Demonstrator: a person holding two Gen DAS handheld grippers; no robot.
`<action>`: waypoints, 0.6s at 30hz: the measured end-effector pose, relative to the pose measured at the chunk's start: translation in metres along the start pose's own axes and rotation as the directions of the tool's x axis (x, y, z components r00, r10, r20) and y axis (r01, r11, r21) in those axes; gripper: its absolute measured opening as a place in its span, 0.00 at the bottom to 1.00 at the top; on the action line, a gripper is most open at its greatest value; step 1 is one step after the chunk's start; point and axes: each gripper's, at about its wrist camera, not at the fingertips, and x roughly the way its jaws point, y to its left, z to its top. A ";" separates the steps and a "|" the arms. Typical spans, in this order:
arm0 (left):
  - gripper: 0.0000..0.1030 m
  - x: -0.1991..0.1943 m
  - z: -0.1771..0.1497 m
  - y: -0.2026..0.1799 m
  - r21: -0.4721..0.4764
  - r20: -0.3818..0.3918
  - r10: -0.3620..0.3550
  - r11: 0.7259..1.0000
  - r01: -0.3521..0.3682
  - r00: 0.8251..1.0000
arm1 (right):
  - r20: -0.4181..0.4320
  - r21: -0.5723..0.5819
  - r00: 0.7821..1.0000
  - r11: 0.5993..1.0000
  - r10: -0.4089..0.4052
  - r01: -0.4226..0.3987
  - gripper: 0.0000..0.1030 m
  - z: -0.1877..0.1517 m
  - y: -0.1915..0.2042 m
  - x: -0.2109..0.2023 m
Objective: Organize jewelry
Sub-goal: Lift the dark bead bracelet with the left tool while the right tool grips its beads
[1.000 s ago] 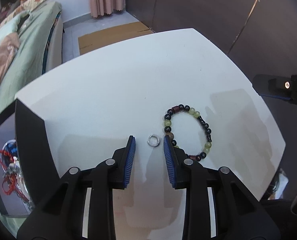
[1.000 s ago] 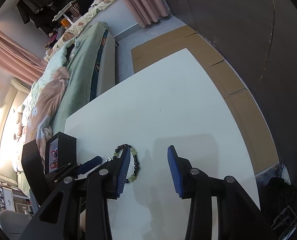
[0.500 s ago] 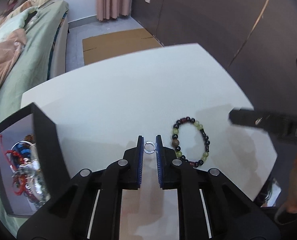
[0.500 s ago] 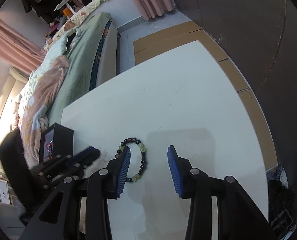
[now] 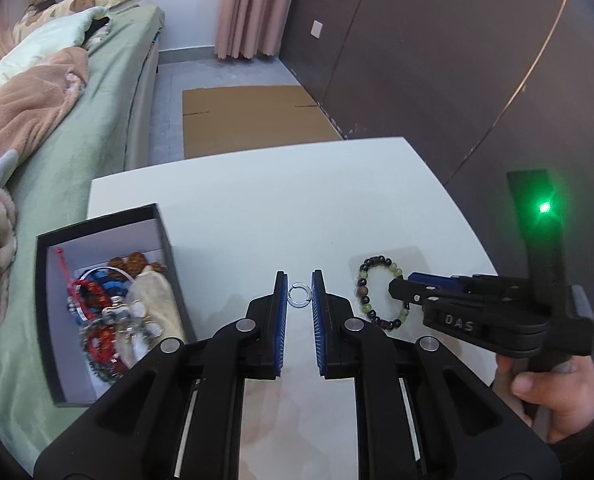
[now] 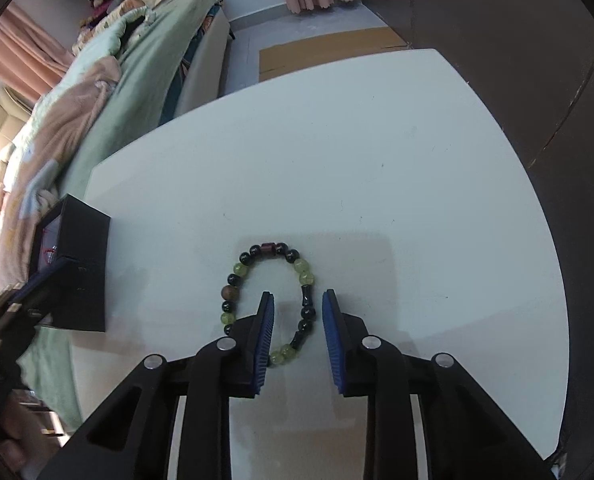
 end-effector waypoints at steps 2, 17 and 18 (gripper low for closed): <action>0.12 -0.008 -0.001 0.006 -0.016 0.015 -0.003 1.000 0.003 1.000 | -0.003 -0.011 1.000 1.000 -0.012 0.011 0.08 -0.001 0.002 0.002; 0.12 -0.059 -0.009 0.070 -0.175 0.118 0.014 0.985 0.007 0.993 | 0.130 0.004 0.975 0.983 0.179 -0.181 0.07 -0.009 0.029 -0.038; 0.12 -0.061 -0.010 0.075 -0.188 0.126 0.021 0.982 0.003 0.992 | 0.142 -0.002 0.971 0.981 0.193 -0.195 0.07 -0.009 0.033 -0.042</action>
